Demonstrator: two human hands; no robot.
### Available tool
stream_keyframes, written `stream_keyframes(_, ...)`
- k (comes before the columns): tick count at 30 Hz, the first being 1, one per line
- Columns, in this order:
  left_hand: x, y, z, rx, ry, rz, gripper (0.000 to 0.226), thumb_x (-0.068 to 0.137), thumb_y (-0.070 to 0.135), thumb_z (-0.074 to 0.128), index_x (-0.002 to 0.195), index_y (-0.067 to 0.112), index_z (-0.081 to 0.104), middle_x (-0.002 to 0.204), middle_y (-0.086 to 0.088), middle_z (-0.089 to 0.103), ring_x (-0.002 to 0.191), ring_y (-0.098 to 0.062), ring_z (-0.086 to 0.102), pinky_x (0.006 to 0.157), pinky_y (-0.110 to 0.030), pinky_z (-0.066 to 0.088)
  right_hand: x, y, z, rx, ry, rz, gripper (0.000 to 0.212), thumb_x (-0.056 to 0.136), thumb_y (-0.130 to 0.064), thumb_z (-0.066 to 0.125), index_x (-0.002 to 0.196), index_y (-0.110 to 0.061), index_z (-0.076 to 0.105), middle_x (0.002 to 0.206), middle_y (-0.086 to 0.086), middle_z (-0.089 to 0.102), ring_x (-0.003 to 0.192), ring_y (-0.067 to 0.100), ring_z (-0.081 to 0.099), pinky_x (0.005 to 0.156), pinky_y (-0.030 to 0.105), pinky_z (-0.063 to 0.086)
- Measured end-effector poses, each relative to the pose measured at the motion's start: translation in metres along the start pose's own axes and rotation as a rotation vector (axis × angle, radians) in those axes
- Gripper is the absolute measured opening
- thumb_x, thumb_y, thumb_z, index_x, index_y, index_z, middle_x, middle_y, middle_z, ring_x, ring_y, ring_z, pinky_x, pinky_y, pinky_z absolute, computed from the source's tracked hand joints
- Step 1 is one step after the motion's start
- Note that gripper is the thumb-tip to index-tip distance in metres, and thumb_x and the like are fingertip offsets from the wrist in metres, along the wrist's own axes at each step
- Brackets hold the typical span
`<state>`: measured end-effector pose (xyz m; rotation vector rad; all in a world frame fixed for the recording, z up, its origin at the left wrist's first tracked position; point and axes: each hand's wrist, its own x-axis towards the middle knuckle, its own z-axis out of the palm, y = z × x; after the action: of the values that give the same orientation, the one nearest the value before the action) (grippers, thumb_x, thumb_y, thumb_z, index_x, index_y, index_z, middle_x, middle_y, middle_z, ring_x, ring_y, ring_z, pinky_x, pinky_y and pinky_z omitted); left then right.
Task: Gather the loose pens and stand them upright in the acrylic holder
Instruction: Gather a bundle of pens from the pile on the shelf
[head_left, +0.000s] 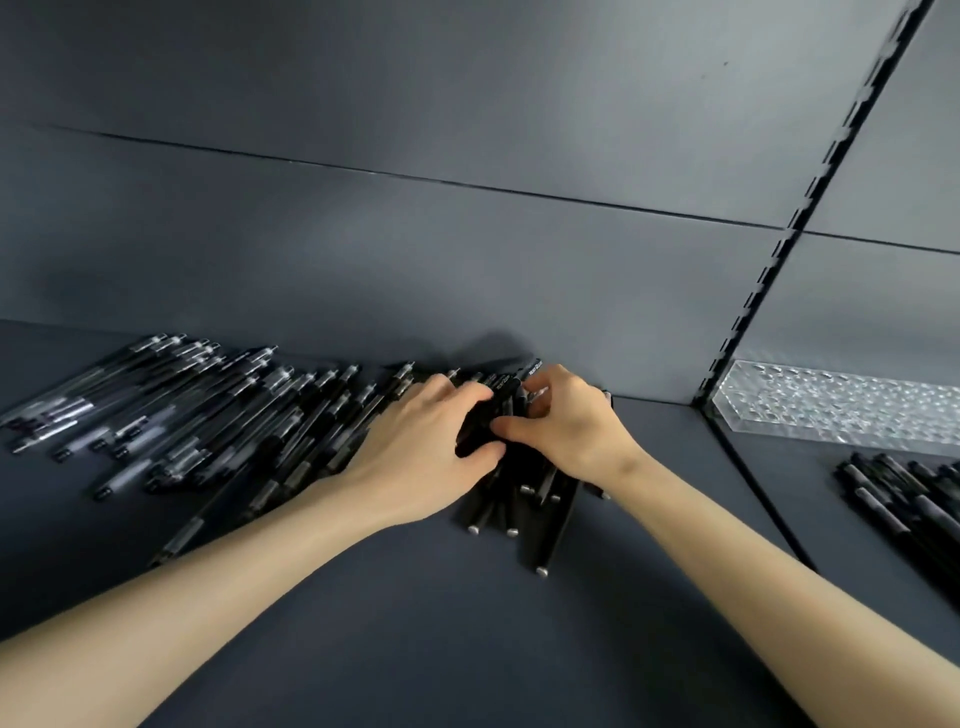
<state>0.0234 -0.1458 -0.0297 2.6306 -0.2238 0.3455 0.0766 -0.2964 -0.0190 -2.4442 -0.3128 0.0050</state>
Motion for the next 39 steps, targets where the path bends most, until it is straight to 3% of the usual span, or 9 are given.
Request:
stream_keyframes(3,0.003,-0.005,0.002,0.036,-0.008,-0.011,0.047,0.089,0.047,0.055,0.129,0.024,0.05,0.119,0.006,0.048,0.109,-0.015,0.048,0.085,-0.025,0.037,0.005,-0.001,0.003,0.051,-0.021,0.051,0.038,0.073,-0.027,0.075,0.099,-0.012,0.051,0.076,0.0,0.06,0.073,0.016,0.056,0.06,0.016,0.04)
stream_keyframes(7,0.004,-0.014,-0.003,-0.031,0.113,-0.029,0.019,0.09,0.033,0.06,0.096,0.017,0.068,0.083,0.009,0.054,0.078,-0.016,0.053,0.071,-0.025,0.038,0.009,-0.005,0.007,0.159,-0.006,0.083,0.014,0.074,-0.012,0.071,0.07,-0.01,0.057,0.061,0.0,0.054,0.057,0.014,0.05,0.052,0.02,0.039)
stream_keyframes(12,0.007,-0.023,-0.014,-0.157,0.226,-0.064,0.021,0.093,0.028,0.056,0.086,0.012,0.067,0.066,0.001,0.066,0.065,-0.019,0.061,0.069,-0.035,0.049,0.004,-0.013,0.003,0.404,0.022,0.166,0.007,0.086,-0.005,0.056,0.08,-0.003,0.058,0.064,0.009,0.042,0.053,0.016,0.04,0.05,0.027,0.031)
stream_keyframes(15,0.006,-0.019,-0.014,-0.368,0.252,-0.096,0.021,0.095,0.029,0.053,0.085,0.014,0.064,0.057,0.004,0.063,0.054,-0.006,0.055,0.06,-0.021,0.043,-0.006,-0.02,0.0,0.719,0.046,0.204,0.013,0.093,-0.002,0.046,0.081,-0.006,0.05,0.063,0.005,0.043,0.052,0.013,0.041,0.042,0.026,0.042)
stream_keyframes(17,0.0,-0.011,-0.011,-0.466,0.241,-0.056,0.021,0.095,0.029,0.052,0.085,0.014,0.063,0.051,0.002,0.059,0.048,-0.005,0.052,0.052,-0.014,0.037,-0.015,-0.025,-0.001,0.91,0.053,0.204,0.01,0.094,-0.002,0.042,0.085,-0.007,0.043,0.064,0.003,0.04,0.049,0.012,0.037,0.035,0.021,0.034)
stream_keyframes(22,-0.013,0.005,-0.008,-0.628,0.229,0.061,0.021,0.093,0.028,0.056,0.081,0.011,0.058,0.049,-0.006,0.056,0.043,-0.009,0.049,0.051,-0.023,0.04,-0.027,-0.025,-0.001,1.022,0.12,0.12,0.03,0.091,-0.027,0.06,0.073,-0.013,0.041,0.057,-0.002,0.03,0.046,0.011,0.02,0.035,0.02,0.019)
stream_keyframes(26,-0.022,0.009,-0.009,-0.669,0.016,0.125,0.021,0.092,0.028,0.058,0.078,0.013,0.057,0.053,-0.007,0.061,0.044,-0.007,0.052,0.052,-0.017,0.039,-0.029,-0.028,-0.003,1.148,0.14,0.108,0.032,0.079,-0.036,0.069,0.09,-0.011,0.051,0.058,-0.002,0.026,0.044,0.009,0.018,0.035,0.018,0.02)
stream_keyframes(31,-0.004,-0.018,-0.027,-0.408,0.067,0.091,0.025,0.089,0.035,0.06,0.079,0.013,0.069,0.067,0.0,0.067,0.057,-0.01,0.055,0.063,-0.029,0.046,-0.03,-0.031,-0.004,1.141,0.243,0.116,0.029,0.093,-0.035,0.056,0.072,-0.019,0.045,0.061,-0.002,0.041,0.047,0.01,0.034,0.04,0.02,0.03)
stream_keyframes(39,-0.014,-0.037,-0.033,0.038,-0.116,-0.011,0.037,0.077,0.058,0.064,0.098,0.027,0.06,0.084,0.014,0.052,0.074,-0.002,0.046,0.061,-0.02,0.035,-0.036,-0.037,-0.003,1.081,0.394,-0.209,0.018,0.099,-0.02,0.048,0.083,-0.016,0.04,0.062,0.002,0.041,0.049,0.017,0.037,0.051,0.028,0.043)
